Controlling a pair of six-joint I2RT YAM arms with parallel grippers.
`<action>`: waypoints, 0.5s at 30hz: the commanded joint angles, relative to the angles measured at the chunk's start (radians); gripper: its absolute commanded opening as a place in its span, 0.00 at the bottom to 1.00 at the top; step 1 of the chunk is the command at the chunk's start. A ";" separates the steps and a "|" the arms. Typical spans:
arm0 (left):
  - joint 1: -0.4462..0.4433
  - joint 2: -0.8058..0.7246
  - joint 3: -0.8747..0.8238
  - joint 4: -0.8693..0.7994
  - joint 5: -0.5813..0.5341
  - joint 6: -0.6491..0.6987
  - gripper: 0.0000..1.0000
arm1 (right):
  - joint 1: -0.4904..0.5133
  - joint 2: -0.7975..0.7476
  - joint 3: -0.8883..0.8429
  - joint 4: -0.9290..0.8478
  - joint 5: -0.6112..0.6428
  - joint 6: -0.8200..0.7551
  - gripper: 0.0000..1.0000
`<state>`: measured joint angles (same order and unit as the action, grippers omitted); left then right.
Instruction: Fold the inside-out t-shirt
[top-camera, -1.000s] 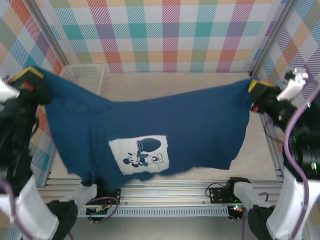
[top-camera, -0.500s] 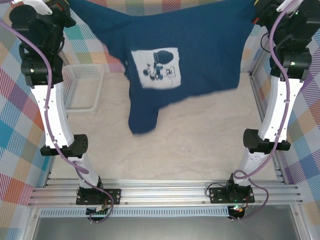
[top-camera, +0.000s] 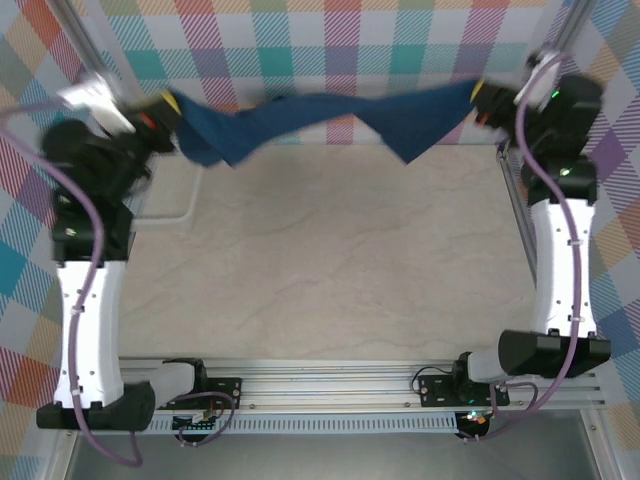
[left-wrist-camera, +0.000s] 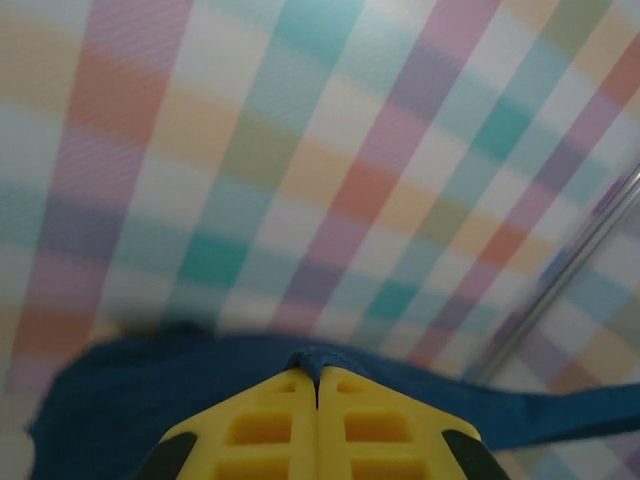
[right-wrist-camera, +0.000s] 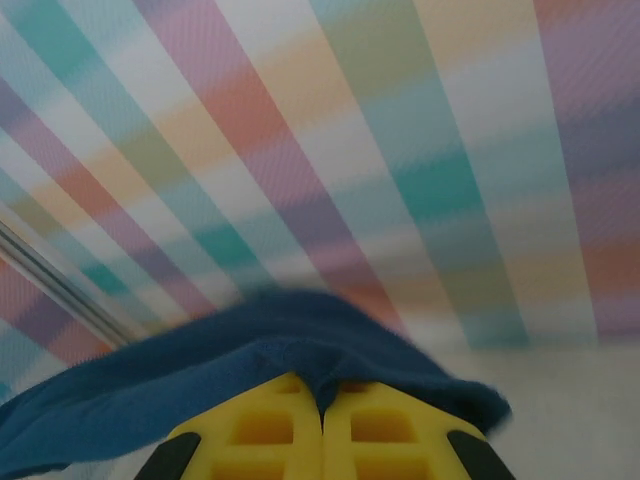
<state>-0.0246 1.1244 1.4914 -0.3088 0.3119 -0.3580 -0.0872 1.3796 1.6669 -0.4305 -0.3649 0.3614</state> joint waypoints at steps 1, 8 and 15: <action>-0.027 -0.049 -0.377 -0.018 0.056 -0.064 0.00 | 0.003 -0.025 -0.345 -0.052 -0.014 -0.040 0.04; -0.070 -0.097 -0.872 -0.036 0.006 -0.186 0.00 | 0.014 0.120 -0.627 -0.093 -0.066 0.006 0.07; -0.072 -0.028 -0.971 0.002 0.054 -0.216 0.00 | 0.007 0.238 -0.665 -0.102 0.037 0.039 0.10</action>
<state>-0.0875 1.0889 0.5301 -0.3645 0.3309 -0.5404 -0.0780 1.5925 1.0092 -0.5381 -0.3641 0.3817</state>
